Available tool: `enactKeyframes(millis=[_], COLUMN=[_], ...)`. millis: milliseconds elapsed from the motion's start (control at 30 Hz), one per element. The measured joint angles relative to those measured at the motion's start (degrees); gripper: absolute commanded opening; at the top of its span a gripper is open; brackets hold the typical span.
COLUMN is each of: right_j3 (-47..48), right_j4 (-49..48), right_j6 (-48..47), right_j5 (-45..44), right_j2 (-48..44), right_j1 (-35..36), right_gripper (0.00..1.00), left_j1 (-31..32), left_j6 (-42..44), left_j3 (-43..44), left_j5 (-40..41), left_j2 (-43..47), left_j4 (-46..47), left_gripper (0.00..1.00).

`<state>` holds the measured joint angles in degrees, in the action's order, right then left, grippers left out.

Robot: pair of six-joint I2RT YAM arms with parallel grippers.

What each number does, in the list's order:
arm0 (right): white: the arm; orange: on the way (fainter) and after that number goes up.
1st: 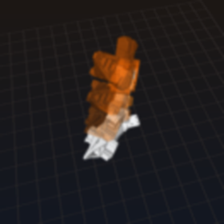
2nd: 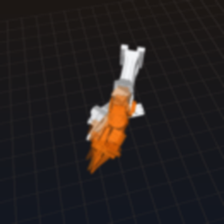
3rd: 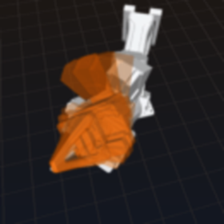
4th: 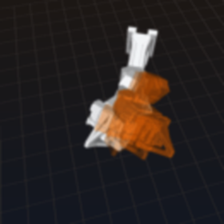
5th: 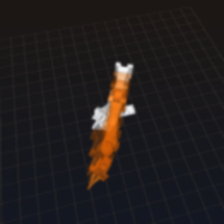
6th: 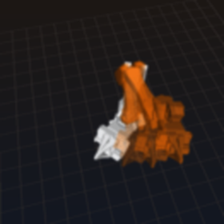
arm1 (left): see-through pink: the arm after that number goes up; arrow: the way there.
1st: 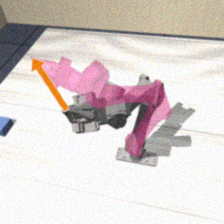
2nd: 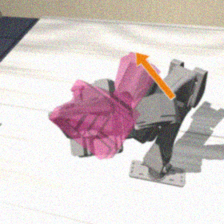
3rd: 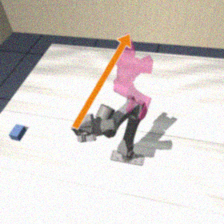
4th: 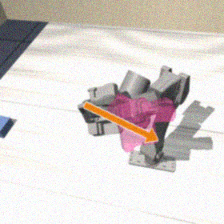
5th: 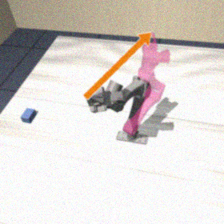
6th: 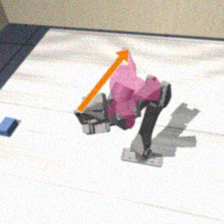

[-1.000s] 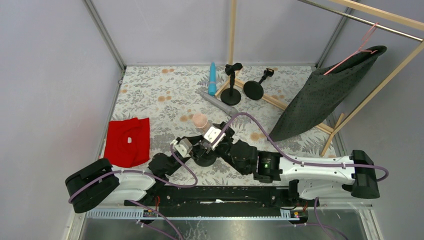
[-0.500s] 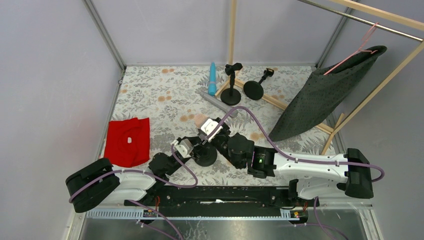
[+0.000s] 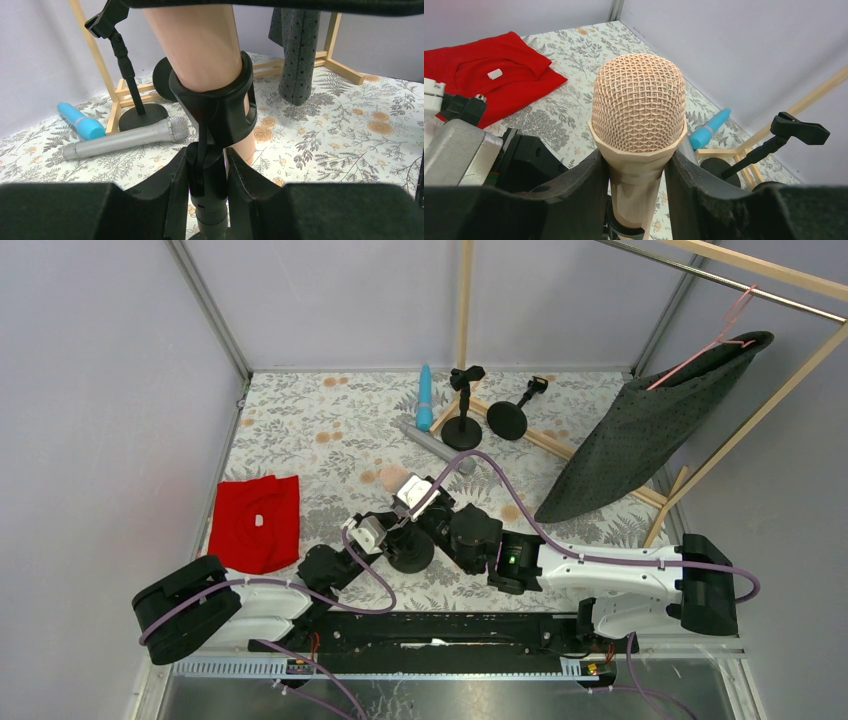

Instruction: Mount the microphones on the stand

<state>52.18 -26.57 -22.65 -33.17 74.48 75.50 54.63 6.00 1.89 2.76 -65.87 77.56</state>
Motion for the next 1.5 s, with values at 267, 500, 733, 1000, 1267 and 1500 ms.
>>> enactKeyframes(millis=[267,500,733,1000,1267,1500], right_j3=[-1.79,-3.34,-4.5,-5.44,-7.28,-8.31], right_j4=[-3.06,-4.87,-5.73,-7.3,-10.05,-11.61], right_j6=[1.77,3.04,3.76,4.26,4.96,5.57], right_j5=[1.44,1.95,2.36,2.51,2.67,2.67], right_j2=[-0.07,-0.72,-1.16,-1.16,-1.18,-1.22], right_j1=[-1.33,-1.88,-2.25,-2.49,-2.84,-3.1], right_gripper=[0.0,0.0,0.0,0.0,0.0,0.0], left_j1=[-0.17,-0.17,-0.17,-0.17,-0.17,-0.17], left_j6=[-0.13,-0.22,-0.22,-0.22,-0.22,-0.22], left_j3=[0.0,0.0,0.0,0.02,0.0,0.0], left_j5=[0.31,0.37,0.39,0.44,0.44,0.44], left_j2=[-0.24,-0.24,-0.22,-0.22,-0.24,-0.22], left_j4=[0.11,0.11,0.11,0.09,0.09,0.07], left_gripper=[0.0,0.0,0.0,0.0,0.0,0.0])
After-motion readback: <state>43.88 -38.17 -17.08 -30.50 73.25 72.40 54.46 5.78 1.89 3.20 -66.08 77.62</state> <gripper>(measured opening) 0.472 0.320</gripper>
